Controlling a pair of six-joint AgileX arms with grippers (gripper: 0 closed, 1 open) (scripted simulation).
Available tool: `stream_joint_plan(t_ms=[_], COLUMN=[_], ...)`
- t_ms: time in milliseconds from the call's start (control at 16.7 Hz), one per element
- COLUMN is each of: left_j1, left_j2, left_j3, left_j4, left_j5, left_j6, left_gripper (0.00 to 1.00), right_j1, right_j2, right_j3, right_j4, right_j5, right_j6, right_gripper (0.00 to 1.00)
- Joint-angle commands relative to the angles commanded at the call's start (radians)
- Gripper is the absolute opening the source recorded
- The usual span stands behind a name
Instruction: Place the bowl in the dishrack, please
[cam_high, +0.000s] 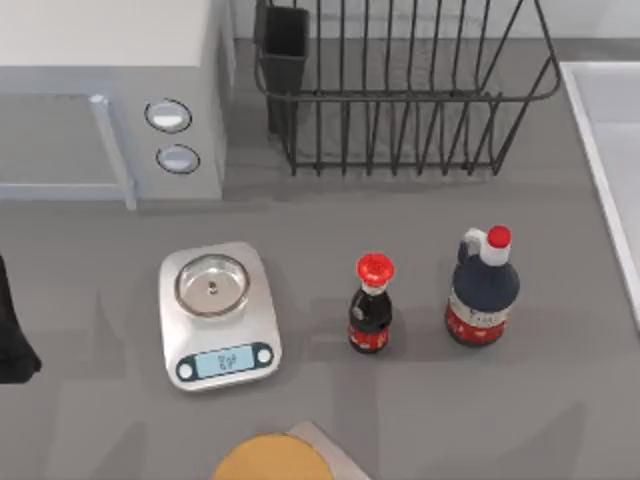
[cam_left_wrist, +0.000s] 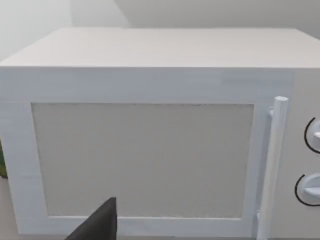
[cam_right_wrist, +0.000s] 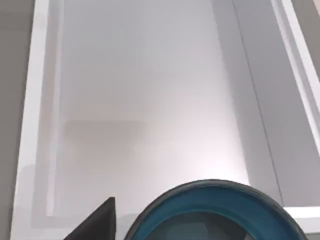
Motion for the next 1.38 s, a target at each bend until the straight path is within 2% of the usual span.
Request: stream_joint_plan(t_ms=[360, 660, 1140, 1380], left_j1=[0.000, 0.000, 0.000, 0.000], left_j2=[0.000, 0.000, 0.000, 0.000], left_j3=[0.000, 0.000, 0.000, 0.000], left_j4=[0.000, 0.000, 0.000, 0.000], left_j5=[0.000, 0.000, 0.000, 0.000], left_j6=[0.000, 0.000, 0.000, 0.000], left_gripper=[1.00, 1.00, 1.00, 1.00], right_j1=[-0.217, -0.338, -0.361, -0.357], right_j2=[0.560, 0.830, 0.891, 0.936], right_j3=[0.386, 0.613, 0.660, 0.585], right_j4=[-0.380, -0.580, -0.619, -0.505], right_j5=[-0.002, -0.019, -0.025, -0.026], right_j6=[-0.206, -0.313, -0.336, -0.327], right_gripper=[1.00, 1.00, 1.00, 1.00])
